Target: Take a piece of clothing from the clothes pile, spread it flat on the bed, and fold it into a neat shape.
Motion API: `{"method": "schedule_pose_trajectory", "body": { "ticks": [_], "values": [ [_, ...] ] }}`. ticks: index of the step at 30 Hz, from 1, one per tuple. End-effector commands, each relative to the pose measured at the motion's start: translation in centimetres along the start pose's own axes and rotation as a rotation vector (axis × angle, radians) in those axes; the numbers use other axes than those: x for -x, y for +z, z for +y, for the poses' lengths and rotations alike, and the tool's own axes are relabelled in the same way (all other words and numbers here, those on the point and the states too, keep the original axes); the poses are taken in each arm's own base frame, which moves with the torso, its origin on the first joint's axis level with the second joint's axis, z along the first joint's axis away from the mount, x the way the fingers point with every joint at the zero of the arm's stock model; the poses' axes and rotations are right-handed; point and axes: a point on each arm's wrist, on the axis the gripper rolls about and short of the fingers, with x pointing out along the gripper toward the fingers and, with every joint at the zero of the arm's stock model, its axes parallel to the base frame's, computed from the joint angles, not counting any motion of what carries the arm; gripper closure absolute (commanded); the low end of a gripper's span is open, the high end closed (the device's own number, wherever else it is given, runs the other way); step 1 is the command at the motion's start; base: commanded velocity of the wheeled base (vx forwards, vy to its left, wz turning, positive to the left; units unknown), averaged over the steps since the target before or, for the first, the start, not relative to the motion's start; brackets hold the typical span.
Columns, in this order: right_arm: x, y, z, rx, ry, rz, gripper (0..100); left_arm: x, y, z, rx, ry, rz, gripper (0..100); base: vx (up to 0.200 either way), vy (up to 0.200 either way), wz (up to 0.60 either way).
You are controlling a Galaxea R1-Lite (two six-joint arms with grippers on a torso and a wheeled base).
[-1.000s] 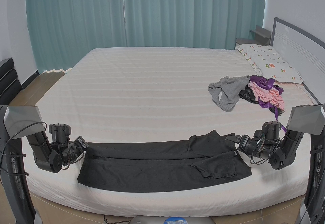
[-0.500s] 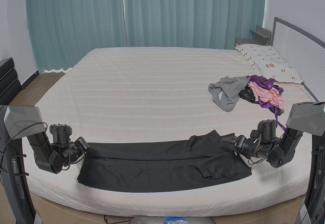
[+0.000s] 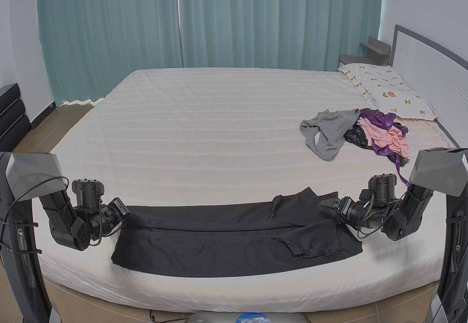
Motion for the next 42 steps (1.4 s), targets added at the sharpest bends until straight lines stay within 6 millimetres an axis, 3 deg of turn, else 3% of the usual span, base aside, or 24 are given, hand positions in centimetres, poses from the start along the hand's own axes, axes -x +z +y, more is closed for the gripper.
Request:
{"method": "schedule_pose_trajectory", "body": {
  "ticks": [1, 6, 7, 17, 23, 32, 42],
  "values": [
    [-0.8, -0.2, -0.3, 0.001, -0.003, 0.008, 0, 0.0, 0.0, 0.0, -0.001, 0.000, 0.000, 100, 0.000, 0.000, 0.00],
    [-1.1, -0.5, -0.2, 0.018, -0.001, 0.017, 0, 0.0, 0.0, 0.1, -0.001, 0.002, 0.002, 100, 0.000, 0.000, 0.00],
    [-1.1, -0.5, -0.3, 0.025, -0.001, 0.020, 100, 0.0, 0.0, 0.1, -0.001, 0.002, 0.002, 100, 0.000, 0.000, 0.00],
    [-0.9, 1.0, 0.1, 0.024, 0.020, -0.031, 100, -0.1, 0.3, -0.1, 0.001, -0.004, -0.009, 100, 0.000, 0.000, 0.00],
    [0.1, 2.2, 1.5, 0.000, 0.057, -0.070, 100, 0.6, 1.2, -0.7, 0.001, -0.027, -0.040, 100, 0.000, 0.000, 0.00],
    [0.2, 2.7, 1.8, -0.023, 0.070, -0.087, 100, 0.8, 1.6, -1.1, 0.002, -0.041, -0.053, 100, 0.000, 0.000, 0.00],
    [0.0, 5.0, 3.1, -0.044, 0.119, -0.175, 100, 0.0, 3.8, -2.3, 0.005, -0.095, -0.135, 100, 0.000, 0.000, 0.00]
  ]
}}
